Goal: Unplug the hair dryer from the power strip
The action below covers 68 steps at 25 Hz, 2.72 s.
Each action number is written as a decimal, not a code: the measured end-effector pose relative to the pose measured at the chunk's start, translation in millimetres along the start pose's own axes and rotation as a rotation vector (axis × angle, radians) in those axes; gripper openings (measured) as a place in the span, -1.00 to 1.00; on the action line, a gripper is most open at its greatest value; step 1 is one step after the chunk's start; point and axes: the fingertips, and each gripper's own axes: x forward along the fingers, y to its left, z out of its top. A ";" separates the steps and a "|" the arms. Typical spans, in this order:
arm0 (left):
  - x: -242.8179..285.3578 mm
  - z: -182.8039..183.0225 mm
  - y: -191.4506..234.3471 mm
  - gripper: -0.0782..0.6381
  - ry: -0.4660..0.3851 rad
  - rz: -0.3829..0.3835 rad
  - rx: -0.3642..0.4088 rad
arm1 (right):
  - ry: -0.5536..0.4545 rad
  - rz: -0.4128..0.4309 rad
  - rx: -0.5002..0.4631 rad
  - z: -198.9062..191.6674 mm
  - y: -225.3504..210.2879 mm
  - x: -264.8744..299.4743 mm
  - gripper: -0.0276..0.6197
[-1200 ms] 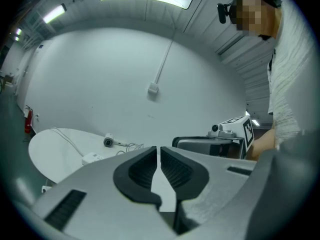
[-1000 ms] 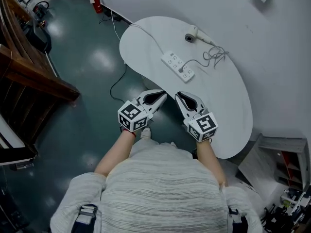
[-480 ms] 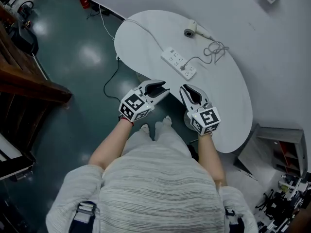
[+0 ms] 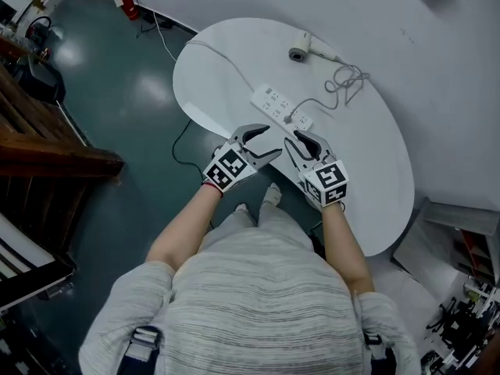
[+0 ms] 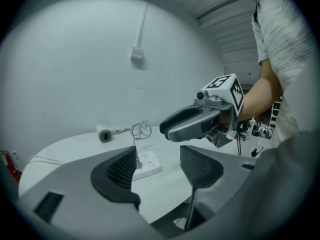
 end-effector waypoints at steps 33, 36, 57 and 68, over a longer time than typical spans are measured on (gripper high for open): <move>125.3 -98.5 94.6 0.58 0.653 -0.442 0.805 | 0.212 0.040 0.108 -60.1 -75.2 81.5 -0.50; 130.6 -101.5 100.4 0.59 0.682 -0.475 0.831 | 0.217 0.013 0.138 -60.3 -77.9 85.0 -0.50; 140.5 -118.6 107.0 0.58 0.721 -0.704 0.742 | 0.120 -0.031 0.319 -58.3 -94.4 107.6 -0.70; 140.7 -117.8 104.1 0.55 0.701 -0.719 0.760 | 0.135 0.013 0.326 -57.6 -89.4 107.5 -0.79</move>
